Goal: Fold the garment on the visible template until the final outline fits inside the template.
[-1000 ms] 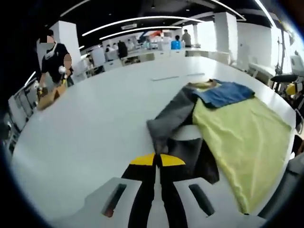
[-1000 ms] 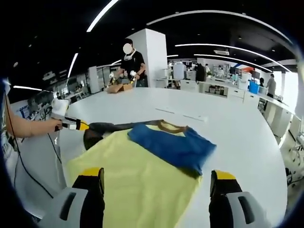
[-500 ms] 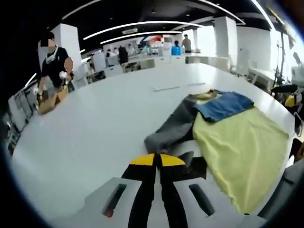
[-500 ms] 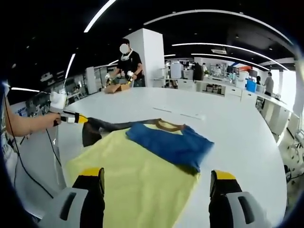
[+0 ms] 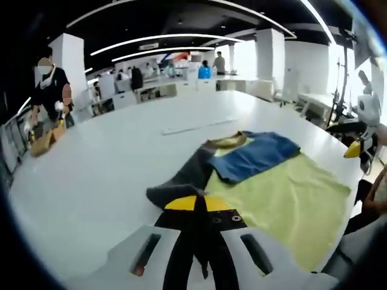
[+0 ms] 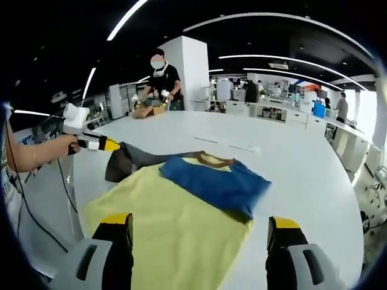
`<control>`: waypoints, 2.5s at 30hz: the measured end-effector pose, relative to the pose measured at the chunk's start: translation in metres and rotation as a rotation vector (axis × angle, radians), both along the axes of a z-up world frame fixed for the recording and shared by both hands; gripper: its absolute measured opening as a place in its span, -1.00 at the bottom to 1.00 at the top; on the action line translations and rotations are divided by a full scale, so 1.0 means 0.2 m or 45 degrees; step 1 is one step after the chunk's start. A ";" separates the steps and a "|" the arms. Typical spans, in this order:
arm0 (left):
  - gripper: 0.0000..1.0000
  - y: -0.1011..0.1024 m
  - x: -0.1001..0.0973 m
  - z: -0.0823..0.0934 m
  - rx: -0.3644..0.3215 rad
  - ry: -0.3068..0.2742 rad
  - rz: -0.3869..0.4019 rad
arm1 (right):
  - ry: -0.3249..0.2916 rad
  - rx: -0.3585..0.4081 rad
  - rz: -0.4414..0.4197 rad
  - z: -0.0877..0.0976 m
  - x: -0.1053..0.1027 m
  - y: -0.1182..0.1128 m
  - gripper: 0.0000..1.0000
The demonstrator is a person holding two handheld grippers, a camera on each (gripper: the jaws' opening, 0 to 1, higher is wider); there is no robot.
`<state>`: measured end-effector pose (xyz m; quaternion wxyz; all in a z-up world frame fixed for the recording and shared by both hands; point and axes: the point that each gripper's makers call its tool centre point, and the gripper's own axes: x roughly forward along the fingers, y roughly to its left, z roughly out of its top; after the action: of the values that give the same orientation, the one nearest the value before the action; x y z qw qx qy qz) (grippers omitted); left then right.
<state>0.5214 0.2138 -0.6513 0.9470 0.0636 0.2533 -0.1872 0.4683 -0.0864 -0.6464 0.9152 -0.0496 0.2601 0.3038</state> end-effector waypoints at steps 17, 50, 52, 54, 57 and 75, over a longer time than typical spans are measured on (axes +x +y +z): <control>-1.00 -0.38 -0.13 -0.25 -0.037 0.119 -0.120 | 0.010 0.007 -0.014 -0.01 -0.01 -0.01 0.82; -0.55 -0.39 -0.15 -0.35 0.090 0.104 -0.210 | 0.025 0.010 -0.003 -0.02 -0.04 -0.01 0.89; -0.50 -0.35 -0.15 -0.31 0.068 0.079 -0.186 | 0.028 0.009 -0.001 -0.02 -0.04 -0.01 0.90; -0.37 -0.31 -0.15 -0.29 0.064 0.070 -0.167 | 0.032 0.010 -0.001 -0.03 -0.05 -0.01 0.93; -0.17 -0.23 -0.17 -0.28 0.078 0.070 -0.120 | 0.041 0.006 0.002 -0.04 -0.05 -0.01 0.94; -0.23 0.07 -0.23 -0.38 -0.020 0.201 0.128 | 0.045 0.005 -0.001 -0.05 -0.06 0.00 0.94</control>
<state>0.4745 0.2272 -0.7279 0.9327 0.0284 0.3287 -0.1460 0.4567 -0.0870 -0.6566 0.9107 -0.0423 0.2758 0.3047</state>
